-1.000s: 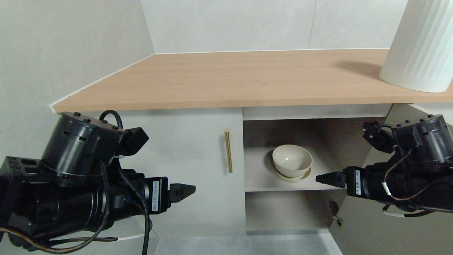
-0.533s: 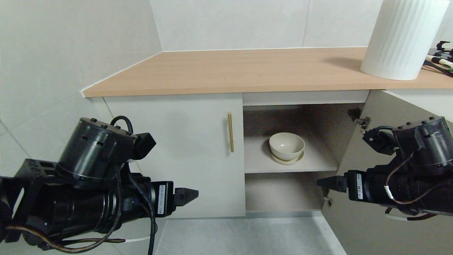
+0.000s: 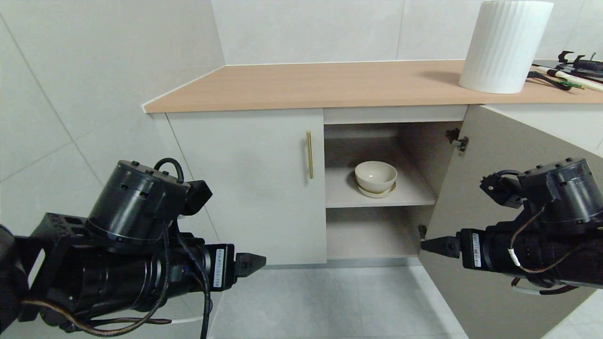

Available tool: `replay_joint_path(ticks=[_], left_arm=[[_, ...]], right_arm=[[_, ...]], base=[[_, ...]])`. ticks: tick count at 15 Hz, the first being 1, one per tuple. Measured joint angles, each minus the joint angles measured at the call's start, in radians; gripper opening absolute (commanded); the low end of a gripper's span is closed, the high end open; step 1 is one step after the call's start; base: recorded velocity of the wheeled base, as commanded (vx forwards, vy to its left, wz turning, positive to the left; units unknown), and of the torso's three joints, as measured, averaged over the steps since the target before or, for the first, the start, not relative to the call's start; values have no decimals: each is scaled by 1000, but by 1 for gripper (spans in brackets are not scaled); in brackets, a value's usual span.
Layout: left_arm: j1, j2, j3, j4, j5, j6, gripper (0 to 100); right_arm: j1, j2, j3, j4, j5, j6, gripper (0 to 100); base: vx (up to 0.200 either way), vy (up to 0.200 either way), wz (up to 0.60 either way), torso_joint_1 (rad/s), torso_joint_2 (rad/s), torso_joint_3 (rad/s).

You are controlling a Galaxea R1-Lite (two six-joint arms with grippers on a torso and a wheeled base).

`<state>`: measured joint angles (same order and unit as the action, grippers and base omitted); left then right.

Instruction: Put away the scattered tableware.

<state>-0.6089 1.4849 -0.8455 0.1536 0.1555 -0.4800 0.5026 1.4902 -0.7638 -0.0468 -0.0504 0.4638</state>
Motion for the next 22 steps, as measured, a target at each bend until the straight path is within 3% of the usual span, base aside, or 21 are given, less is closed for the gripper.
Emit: replay_joint_path(ticks=[6,9,14,19,22], left_arm=[[1,11,-1,-1,23,-1,100],[0,22,-1,0,44,0,100],[-8,29,0,-1,43,0,100],[-7,29,0,0,44,0,100],[-8,30,0,-1,44,0,100]], right_arm=[[0,3,11,0,0,-19,100],[1,1,11,27,0,-44,100],[18,-73,7,350,8,-261,100],[133,-176,-43,652,-9,-277,100],[154,-215,-79,763,-59,-299,100]], base=[[0,0,0,0,0,0],[0,-200,0,1,2,2],[0,-200,0,1,2,-1],[0,-200,0,1,5,2],[0,-133,0,3,3,3]])
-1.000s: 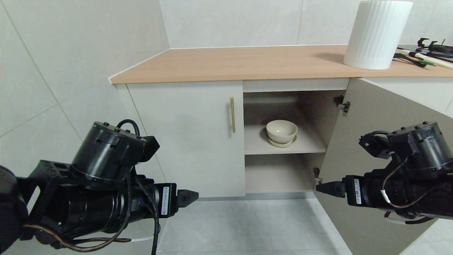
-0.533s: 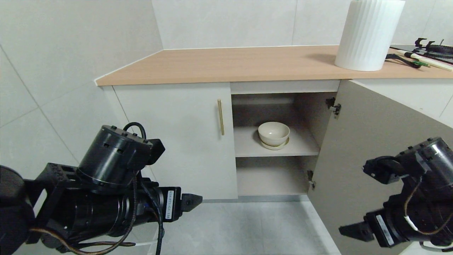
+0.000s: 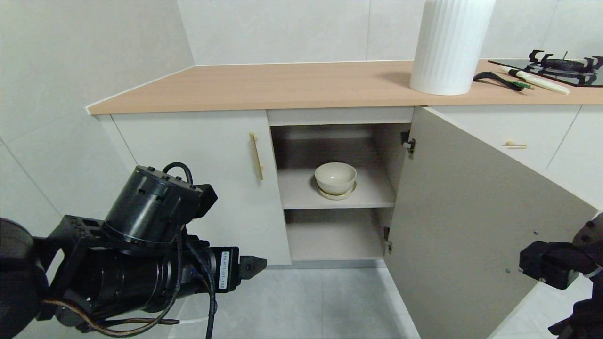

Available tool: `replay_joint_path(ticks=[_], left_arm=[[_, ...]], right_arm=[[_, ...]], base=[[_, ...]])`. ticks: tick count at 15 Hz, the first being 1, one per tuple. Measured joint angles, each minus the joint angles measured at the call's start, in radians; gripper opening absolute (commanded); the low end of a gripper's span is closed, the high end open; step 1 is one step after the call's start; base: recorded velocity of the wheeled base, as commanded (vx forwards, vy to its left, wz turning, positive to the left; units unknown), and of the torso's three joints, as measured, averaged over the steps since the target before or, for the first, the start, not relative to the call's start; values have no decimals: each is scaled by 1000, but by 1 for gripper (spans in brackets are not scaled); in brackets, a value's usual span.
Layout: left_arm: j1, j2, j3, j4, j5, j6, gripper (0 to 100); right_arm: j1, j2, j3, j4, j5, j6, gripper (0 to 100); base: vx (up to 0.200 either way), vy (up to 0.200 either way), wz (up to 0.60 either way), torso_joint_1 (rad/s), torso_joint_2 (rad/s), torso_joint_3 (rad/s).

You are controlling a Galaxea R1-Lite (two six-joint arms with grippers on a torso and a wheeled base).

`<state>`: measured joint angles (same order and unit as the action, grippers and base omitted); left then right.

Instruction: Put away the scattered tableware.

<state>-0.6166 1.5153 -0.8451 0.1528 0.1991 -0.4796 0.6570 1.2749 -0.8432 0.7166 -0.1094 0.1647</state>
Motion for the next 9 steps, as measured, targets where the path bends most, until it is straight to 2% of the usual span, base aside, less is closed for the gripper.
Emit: replay_joint_path(ticks=[5,9], left_arm=[[0,1,1,0,-1,-1,100],[0,1,2,0,-2,-3,100]], right_arm=[[-6,-53,-19,16,-77,-6,100],[-107,-85,-46,17,-143,-10,100]], base=[[0,0,0,0,0,0],[0,0,0,0,0,0]])
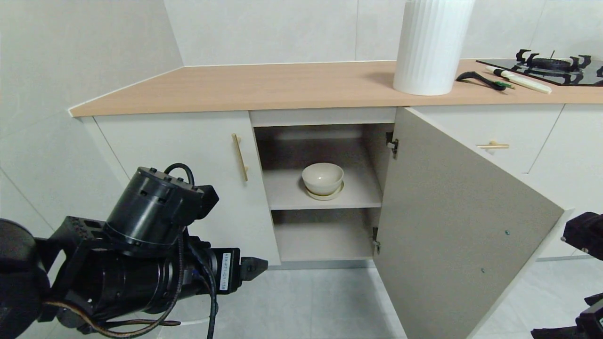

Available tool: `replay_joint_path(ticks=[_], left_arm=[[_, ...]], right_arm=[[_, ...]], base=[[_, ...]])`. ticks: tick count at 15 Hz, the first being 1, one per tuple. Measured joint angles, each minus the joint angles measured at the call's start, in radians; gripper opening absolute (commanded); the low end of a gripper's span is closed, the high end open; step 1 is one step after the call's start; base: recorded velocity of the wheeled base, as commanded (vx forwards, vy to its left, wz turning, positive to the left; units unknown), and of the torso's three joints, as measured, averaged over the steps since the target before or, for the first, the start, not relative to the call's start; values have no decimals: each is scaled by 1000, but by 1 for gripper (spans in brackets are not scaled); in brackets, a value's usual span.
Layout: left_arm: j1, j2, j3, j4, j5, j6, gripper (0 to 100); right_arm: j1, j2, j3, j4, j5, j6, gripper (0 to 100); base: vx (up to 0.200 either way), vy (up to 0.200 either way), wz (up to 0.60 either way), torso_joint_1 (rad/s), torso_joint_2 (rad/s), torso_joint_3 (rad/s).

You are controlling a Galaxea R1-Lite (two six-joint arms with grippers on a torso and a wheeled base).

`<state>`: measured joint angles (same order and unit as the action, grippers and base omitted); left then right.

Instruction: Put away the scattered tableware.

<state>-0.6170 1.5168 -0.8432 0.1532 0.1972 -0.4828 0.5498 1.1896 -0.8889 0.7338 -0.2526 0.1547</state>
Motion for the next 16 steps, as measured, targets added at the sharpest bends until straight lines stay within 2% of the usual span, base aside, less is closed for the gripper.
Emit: replay_joint_path(ticks=[8,13,16], left_arm=[[0,2,-1,0,-3,-2,100],[0,2,-1,0,-3,-2,100],[0,2,-1,0,-3,-2,100]], right_arm=[[-283,10,-58,-15,-2,-106,100],[-426,148,-53,-137,-14,-104,100],[-463,219,-53,-247,-17,-78,100]], base=[[0,0,0,0,0,0],[0,0,0,0,0,0],[0,0,0,0,0,0]])
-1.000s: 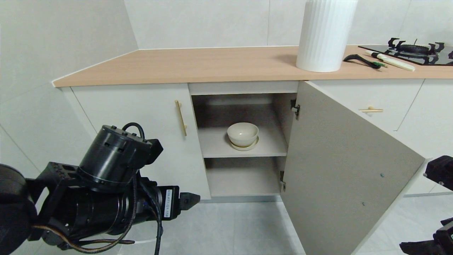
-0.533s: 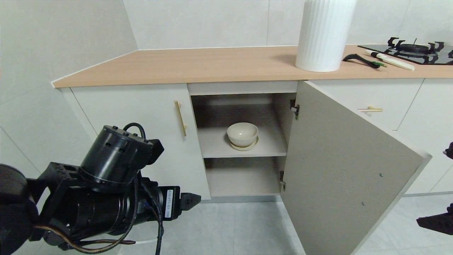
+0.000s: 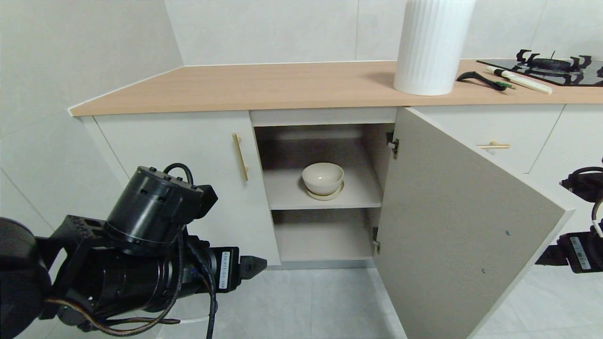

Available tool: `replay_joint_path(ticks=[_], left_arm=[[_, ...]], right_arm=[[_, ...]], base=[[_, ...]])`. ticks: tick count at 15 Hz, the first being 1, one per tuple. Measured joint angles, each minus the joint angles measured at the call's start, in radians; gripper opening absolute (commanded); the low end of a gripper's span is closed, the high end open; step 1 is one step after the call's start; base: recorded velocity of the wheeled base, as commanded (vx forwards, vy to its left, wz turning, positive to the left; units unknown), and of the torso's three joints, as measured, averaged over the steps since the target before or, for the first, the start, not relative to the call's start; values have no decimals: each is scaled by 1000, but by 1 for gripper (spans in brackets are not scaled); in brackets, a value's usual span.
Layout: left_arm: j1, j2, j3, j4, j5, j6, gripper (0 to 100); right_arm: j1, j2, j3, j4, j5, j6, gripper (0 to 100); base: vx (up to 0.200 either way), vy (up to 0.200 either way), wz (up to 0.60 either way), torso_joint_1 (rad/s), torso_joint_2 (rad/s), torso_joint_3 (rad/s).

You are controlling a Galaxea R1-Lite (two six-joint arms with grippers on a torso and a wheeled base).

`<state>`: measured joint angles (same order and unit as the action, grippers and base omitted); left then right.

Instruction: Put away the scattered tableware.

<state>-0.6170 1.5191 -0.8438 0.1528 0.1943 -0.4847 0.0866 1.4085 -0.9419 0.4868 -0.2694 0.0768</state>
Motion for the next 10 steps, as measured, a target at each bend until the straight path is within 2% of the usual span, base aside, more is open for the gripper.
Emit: replay_joint_path(ticks=[3,10], left_arm=[[0,0,0,1,0,0,100],[0,-1,0,0,0,0,100]], right_arm=[[4,33,0,-40,6,41,100],[129,63,3,-91,14,176,100]], base=[[0,0,0,0,0,0],[0,0,0,0,0,0]])
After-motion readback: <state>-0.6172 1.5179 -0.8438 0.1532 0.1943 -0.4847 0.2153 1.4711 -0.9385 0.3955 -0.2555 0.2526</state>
